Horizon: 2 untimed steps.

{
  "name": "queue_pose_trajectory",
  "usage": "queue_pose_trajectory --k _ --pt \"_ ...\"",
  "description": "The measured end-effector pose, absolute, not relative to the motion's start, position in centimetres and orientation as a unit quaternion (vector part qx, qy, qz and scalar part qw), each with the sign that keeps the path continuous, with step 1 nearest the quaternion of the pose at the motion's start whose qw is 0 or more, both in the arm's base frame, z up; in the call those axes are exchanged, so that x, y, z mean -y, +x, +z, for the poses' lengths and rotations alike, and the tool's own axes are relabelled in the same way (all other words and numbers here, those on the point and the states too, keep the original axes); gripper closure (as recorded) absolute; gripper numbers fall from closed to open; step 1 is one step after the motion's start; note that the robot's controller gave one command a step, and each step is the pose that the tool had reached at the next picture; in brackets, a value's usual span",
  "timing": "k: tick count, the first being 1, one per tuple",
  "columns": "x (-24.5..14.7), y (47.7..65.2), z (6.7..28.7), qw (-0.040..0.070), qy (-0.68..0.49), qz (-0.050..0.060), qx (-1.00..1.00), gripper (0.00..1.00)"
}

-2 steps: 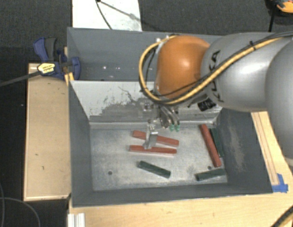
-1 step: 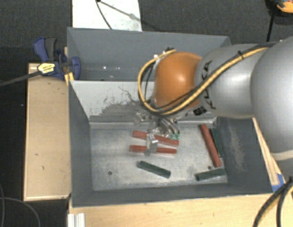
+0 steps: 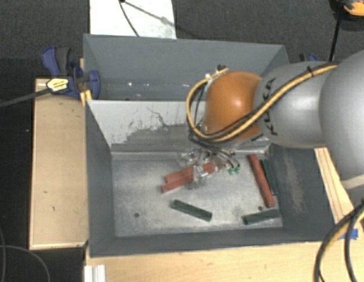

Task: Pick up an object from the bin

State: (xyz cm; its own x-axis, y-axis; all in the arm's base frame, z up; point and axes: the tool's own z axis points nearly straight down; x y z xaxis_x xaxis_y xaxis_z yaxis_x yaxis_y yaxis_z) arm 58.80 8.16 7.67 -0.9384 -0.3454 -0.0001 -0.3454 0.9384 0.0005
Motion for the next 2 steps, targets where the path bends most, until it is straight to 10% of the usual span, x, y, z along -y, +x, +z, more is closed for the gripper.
queue_pose_trajectory --k 1,2 --pt "-8.2 58.8 7.7 0.000 -0.174 0.000 -0.985 1.00" --pt "-7.9 56.7 13.3 -0.002 -0.170 0.001 -0.985 1.00"
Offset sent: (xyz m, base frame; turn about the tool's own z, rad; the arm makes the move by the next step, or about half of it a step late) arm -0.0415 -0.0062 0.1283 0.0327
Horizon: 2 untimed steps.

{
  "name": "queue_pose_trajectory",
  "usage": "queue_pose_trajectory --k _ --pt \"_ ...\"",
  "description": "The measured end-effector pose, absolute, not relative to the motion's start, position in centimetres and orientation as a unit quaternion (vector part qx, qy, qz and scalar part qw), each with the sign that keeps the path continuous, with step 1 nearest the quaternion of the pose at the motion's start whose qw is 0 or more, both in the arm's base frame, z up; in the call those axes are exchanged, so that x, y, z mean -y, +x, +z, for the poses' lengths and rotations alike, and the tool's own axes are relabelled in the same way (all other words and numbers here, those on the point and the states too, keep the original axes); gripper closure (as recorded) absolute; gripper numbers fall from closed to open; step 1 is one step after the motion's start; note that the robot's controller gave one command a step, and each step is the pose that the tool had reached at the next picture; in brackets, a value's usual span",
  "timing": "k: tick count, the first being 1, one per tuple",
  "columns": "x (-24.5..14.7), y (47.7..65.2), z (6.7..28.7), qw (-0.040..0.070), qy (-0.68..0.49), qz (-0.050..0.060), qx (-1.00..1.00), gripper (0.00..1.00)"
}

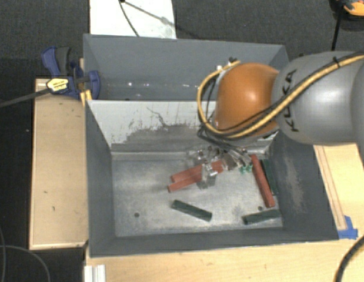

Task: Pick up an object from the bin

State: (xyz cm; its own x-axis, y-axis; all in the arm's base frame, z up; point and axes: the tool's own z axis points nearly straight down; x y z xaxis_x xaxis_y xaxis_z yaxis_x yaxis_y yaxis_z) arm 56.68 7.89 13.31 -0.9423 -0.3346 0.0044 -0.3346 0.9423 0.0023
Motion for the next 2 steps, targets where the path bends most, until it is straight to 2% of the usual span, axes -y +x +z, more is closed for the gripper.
queue_pose_trajectory --k 1,2 --pt "-5.9 56.3 19.5 0.001 0.169 -0.001 0.986 1.00" --pt "-7.3 56.3 25.3 0.000 0.193 0.000 0.981 1.00"
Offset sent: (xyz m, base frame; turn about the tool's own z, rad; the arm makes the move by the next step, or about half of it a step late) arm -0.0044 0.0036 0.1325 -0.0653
